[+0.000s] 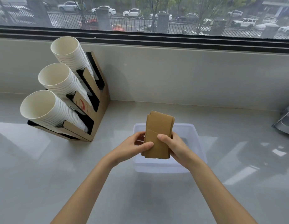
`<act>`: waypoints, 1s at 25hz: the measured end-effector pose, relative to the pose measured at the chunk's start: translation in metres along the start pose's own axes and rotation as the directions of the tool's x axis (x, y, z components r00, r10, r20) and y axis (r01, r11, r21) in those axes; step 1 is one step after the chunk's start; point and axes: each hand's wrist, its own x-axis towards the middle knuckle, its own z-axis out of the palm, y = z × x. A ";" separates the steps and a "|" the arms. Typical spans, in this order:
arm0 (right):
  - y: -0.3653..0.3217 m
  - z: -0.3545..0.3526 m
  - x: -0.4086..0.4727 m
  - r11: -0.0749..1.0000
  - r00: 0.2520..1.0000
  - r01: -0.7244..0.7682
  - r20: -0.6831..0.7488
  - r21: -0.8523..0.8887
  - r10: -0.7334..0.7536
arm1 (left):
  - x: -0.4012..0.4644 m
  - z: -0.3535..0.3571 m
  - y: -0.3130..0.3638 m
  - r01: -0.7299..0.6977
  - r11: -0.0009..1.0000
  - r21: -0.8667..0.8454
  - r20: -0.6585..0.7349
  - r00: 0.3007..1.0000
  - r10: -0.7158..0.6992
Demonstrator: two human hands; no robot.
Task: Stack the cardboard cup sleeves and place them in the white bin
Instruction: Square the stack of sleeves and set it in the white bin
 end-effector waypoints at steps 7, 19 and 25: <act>0.017 -0.010 0.027 0.979 0.978 -0.198 -0.054 0.053 0.200 | 0.024 -0.017 -0.024 0.083 0.995 0.051 -0.309 0.949 -0.063; 0.056 0.002 0.061 0.846 0.862 -0.505 -0.156 -0.173 0.483 | 0.038 -0.016 -0.064 0.252 0.965 -0.080 -0.287 0.921 -0.264; 0.053 0.007 0.065 0.792 0.821 -0.571 -0.137 -0.214 0.555 | 0.040 -0.017 -0.063 0.255 0.965 -0.057 -0.269 0.927 -0.261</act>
